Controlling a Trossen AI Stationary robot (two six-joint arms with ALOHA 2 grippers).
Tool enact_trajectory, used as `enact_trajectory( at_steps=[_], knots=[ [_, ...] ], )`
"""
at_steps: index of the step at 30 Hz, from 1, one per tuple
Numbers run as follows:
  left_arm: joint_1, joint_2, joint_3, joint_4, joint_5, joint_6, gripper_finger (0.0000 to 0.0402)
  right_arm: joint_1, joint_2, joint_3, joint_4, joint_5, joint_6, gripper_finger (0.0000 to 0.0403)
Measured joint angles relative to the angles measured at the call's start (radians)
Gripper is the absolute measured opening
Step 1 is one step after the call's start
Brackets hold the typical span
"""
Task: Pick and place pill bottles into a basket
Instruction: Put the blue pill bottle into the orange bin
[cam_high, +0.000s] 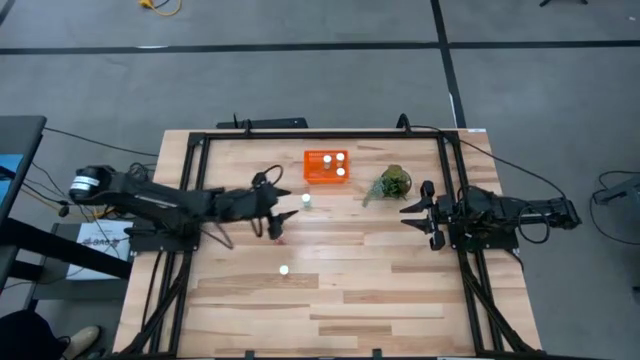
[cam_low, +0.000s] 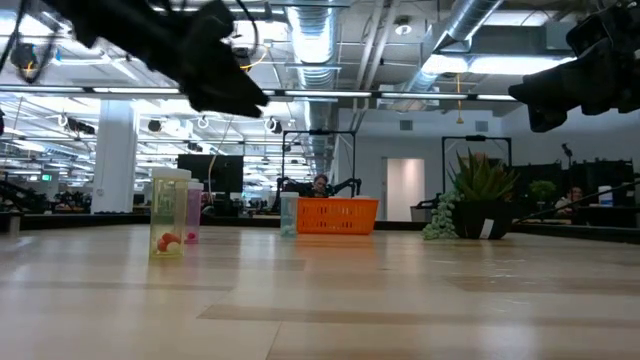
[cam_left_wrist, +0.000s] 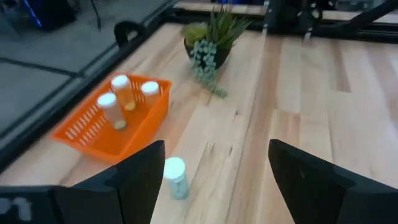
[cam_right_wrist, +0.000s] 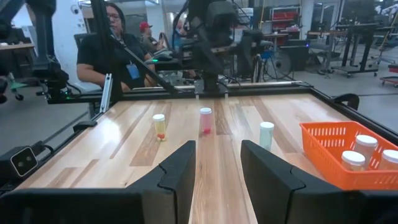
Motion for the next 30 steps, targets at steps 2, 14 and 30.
enact_trajectory(
  at_steps=[2,14,30],
  knots=[
    [0.04,0.062,0.041,-0.017,0.037,-0.021,0.0277,0.0,0.0,0.0,0.0,0.0,0.0,0.0121],
    [0.148,0.348,0.254,-0.23,0.147,-0.092,0.0277,0.0,0.0,0.0,0.0,0.0,0.0,0.0121],
    [0.173,0.391,0.286,-0.299,0.056,-0.096,0.0277,0.0,0.0,0.0,0.0,0.0,0.0,0.0121]
  ],
)
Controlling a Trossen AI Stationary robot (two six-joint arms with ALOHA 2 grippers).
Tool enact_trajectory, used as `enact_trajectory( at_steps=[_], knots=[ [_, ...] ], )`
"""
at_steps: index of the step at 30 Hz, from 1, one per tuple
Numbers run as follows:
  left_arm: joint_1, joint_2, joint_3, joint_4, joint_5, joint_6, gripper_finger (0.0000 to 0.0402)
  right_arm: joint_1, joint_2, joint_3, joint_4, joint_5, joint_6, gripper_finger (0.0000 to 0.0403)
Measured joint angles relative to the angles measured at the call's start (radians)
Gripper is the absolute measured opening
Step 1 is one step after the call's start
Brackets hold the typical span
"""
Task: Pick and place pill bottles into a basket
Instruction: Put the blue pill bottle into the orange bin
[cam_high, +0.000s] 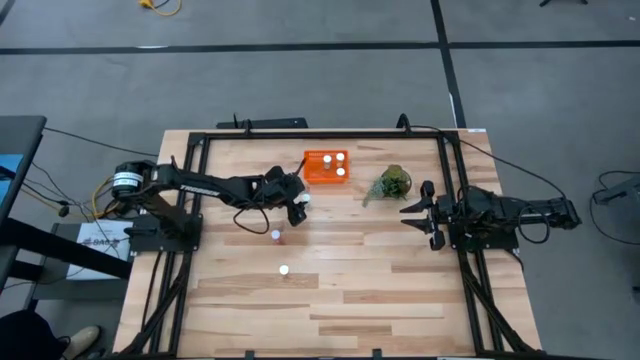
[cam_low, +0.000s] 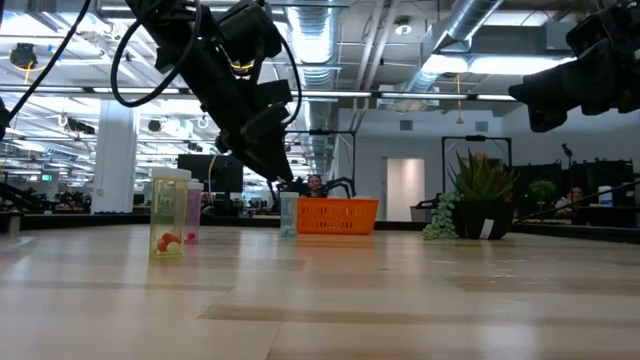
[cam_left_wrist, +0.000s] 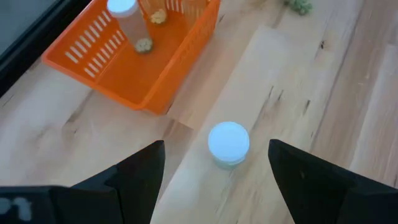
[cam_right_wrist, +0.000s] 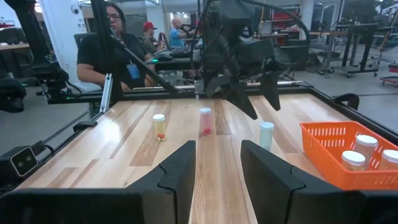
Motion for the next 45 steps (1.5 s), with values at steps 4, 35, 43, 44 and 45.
enact_trajectory(
  at_steps=[4,35,43,44,45],
  knots=[
    [0.0,0.0,0.0,0.001,0.011,0.0,0.0277,0.0,0.0,0.0,0.0,0.0,0.0,0.0121],
    [-0.024,0.082,-0.002,0.079,-0.042,-0.015,0.0277,0.0,0.0,0.0,0.0,0.0,0.0,0.0121],
    [-0.008,0.114,-0.002,0.076,-0.061,-0.008,0.0277,0.0,0.0,0.0,0.0,0.0,0.0,0.0121],
    [-0.006,0.128,-0.001,0.101,-0.06,-0.008,0.0277,0.0,0.0,0.0,0.0,0.0,0.0,0.0121],
    [-0.003,0.136,0.0,0.103,-0.053,-0.007,0.0277,0.0,-0.001,0.0,0.0,0.0,0.0,0.0121]
  ],
)
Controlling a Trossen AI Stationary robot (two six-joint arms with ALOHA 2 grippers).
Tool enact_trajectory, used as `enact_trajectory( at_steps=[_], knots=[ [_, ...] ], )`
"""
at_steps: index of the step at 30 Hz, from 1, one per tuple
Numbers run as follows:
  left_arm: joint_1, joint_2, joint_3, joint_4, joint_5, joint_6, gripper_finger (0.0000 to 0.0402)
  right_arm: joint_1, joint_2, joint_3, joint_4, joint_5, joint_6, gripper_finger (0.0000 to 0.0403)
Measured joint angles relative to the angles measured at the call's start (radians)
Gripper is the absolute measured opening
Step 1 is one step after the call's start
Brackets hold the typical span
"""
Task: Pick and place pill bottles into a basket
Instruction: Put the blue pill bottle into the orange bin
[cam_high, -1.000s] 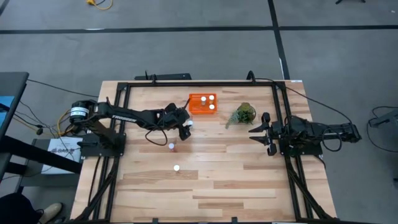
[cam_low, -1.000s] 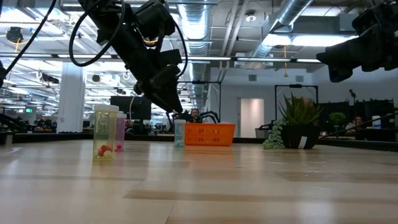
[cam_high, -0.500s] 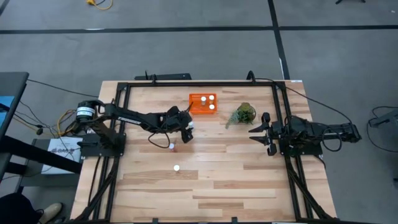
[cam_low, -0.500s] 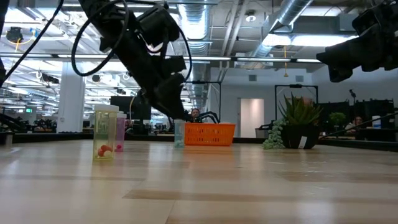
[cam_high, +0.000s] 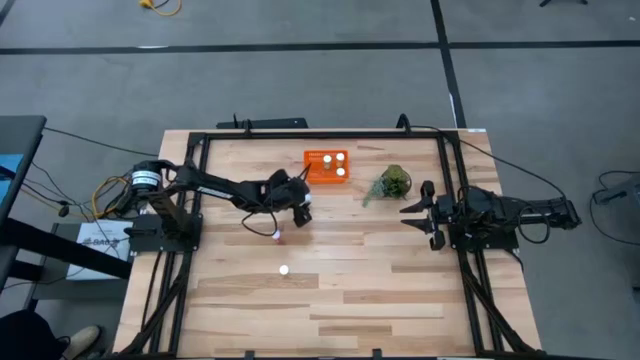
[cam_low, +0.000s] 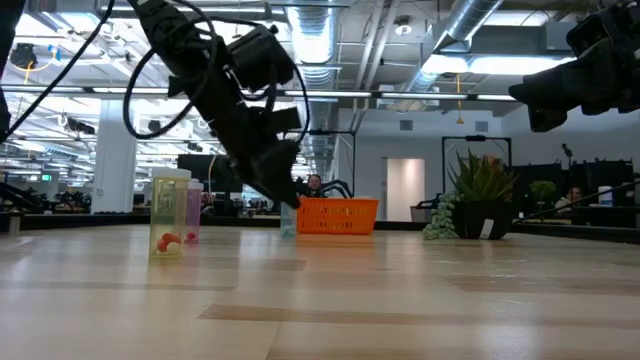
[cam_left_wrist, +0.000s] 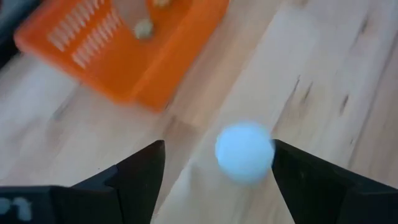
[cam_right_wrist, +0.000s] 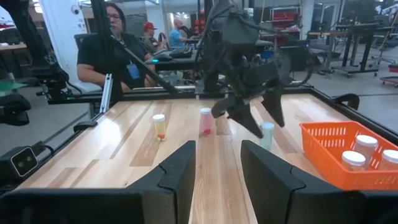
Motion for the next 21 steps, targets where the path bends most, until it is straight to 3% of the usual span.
enact_trajectory(
  at_steps=[9,21],
  knots=[
    [0.002,0.03,-0.001,0.043,-0.003,0.015,0.0269,0.0,0.007,0.001,-0.001,0.0,0.0,0.0121],
    [0.001,0.03,-0.001,0.058,0.026,0.032,0.0145,0.0,0.007,0.001,-0.001,0.001,0.0,0.0121]
  ],
)
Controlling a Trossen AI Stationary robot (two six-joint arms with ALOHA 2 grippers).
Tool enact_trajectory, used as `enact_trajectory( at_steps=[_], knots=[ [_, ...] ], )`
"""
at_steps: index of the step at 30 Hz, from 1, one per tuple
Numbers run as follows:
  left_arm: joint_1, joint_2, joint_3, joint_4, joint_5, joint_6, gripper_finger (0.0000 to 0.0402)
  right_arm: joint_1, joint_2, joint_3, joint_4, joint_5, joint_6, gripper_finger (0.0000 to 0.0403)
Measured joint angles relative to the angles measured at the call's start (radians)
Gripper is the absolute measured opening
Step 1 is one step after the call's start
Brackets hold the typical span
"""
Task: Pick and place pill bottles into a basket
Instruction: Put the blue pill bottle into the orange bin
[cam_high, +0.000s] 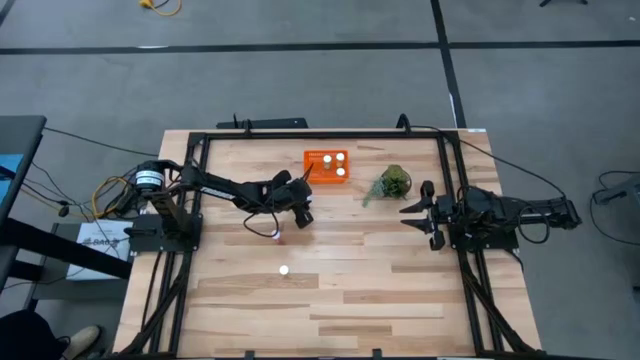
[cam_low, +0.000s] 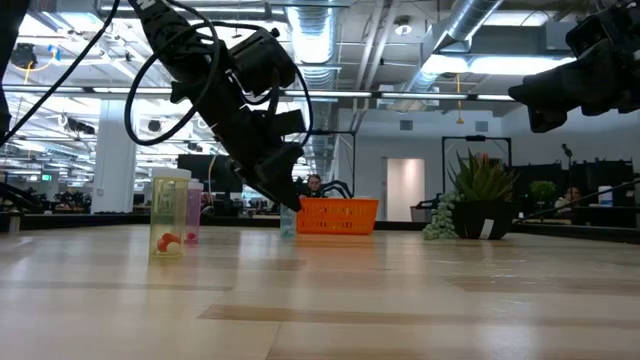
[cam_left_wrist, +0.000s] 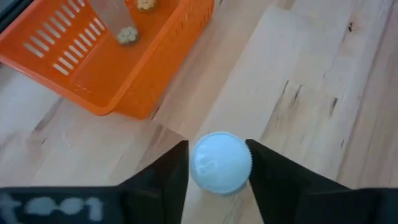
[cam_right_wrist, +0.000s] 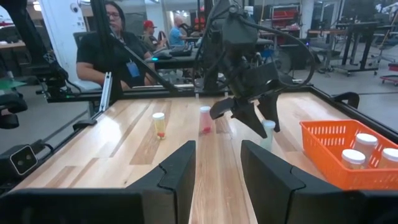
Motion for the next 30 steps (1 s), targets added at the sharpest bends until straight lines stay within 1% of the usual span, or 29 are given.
enact_trajectory(
  at_steps=[5,8,13,16,17,20,22,26,30],
  knots=[
    [0.0,-0.035,0.0,0.022,-0.002,0.014,0.011,0.0,0.0,0.0,0.0,0.0,0.0,0.0121],
    [0.0,-0.084,0.0,0.029,-0.03,0.031,0.0098,0.0,0.0,0.0,0.0,0.0,0.0,0.0121],
    [0.017,-0.191,0.0,0.064,-0.06,0.072,0.0101,0.0,0.0,0.0,0.0,0.0,0.0,0.0121],
    [0.051,-0.223,0.0,0.153,-0.073,0.129,0.0108,0.0,0.0,0.0,0.0,0.0,0.0,0.0121],
    [0.068,-0.222,0.0,0.185,-0.065,0.144,0.0109,0.0,0.0,0.0,0.0,0.0,0.0,0.0121],
    [0.128,-0.197,0.0,0.253,0.045,0.153,0.011,0.0,0.0,0.0,0.0,0.0,0.0,0.0121],
    [0.161,-0.169,0.0,0.262,0.092,0.143,0.011,0.0,0.0,0.0,0.0,0.0,0.0,0.0121],
    [0.206,-0.118,0.013,0.262,0.104,0.143,0.0111,0.0,0.0,0.0,0.0,0.0,0.0,0.0121],
    [0.228,-0.057,0.052,0.256,0.137,0.146,0.0111,0.0,0.0,0.0,0.0,0.0,0.0,0.0121]
  ],
)
